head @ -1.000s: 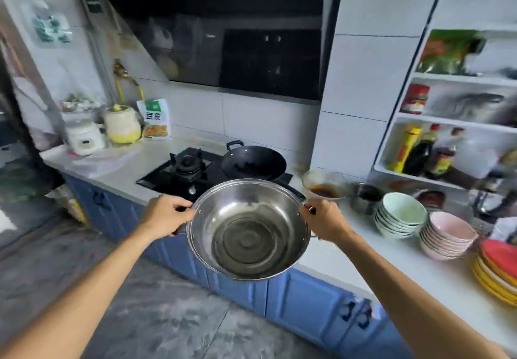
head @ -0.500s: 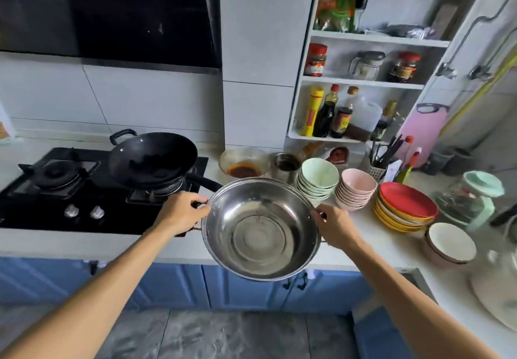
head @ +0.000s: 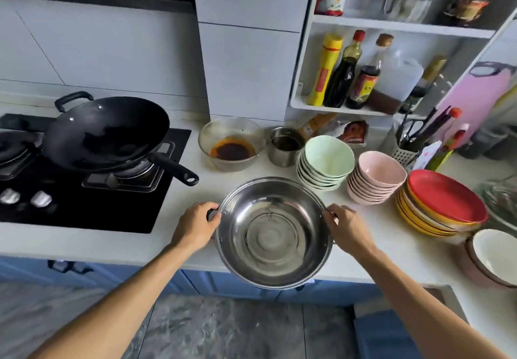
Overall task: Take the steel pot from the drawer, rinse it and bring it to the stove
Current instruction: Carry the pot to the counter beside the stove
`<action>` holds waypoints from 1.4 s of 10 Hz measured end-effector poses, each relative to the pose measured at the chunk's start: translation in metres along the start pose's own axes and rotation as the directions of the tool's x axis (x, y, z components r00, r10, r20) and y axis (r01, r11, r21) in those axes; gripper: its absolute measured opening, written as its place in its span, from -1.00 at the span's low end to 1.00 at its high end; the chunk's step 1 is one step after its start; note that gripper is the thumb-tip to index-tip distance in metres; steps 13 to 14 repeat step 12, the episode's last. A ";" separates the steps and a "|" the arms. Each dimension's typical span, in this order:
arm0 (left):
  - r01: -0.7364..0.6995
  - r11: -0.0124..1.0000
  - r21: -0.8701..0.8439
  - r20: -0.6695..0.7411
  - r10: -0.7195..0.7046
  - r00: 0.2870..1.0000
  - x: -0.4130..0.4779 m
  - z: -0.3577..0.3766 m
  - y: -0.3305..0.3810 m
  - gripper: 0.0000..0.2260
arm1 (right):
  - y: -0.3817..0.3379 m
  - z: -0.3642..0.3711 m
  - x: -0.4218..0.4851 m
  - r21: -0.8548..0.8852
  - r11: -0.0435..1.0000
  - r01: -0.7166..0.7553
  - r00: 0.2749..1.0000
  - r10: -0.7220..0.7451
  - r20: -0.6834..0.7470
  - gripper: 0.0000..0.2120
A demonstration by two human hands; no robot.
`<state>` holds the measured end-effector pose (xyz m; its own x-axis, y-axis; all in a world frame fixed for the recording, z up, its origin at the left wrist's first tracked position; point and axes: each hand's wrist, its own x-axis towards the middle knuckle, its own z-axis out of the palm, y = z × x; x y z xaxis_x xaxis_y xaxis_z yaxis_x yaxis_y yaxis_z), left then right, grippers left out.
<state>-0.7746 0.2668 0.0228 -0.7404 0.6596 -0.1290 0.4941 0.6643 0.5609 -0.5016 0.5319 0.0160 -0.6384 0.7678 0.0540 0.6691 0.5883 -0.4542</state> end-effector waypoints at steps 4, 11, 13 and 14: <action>-0.015 1.000 0.017 -0.031 0.015 0.999 0.053 0.045 -0.034 -0.71 | 0.021 0.064 0.017 0.086 0.995 -0.040 0.999 0.042 -0.026 -0.77; -0.161 0.954 0.251 0.102 0.139 0.985 0.003 -0.012 0.035 -0.47 | -0.035 -0.029 0.015 -0.073 0.996 0.048 0.999 -0.049 -0.008 -0.49; -0.219 0.945 0.242 0.002 0.225 0.974 -0.014 -0.062 0.069 -0.44 | -0.064 -0.085 0.013 -0.075 0.993 0.096 0.992 -0.101 -0.073 -0.41; -0.219 0.945 0.242 0.002 0.225 0.974 -0.014 -0.062 0.069 -0.44 | -0.064 -0.085 0.013 -0.075 0.993 0.096 0.992 -0.101 -0.073 -0.41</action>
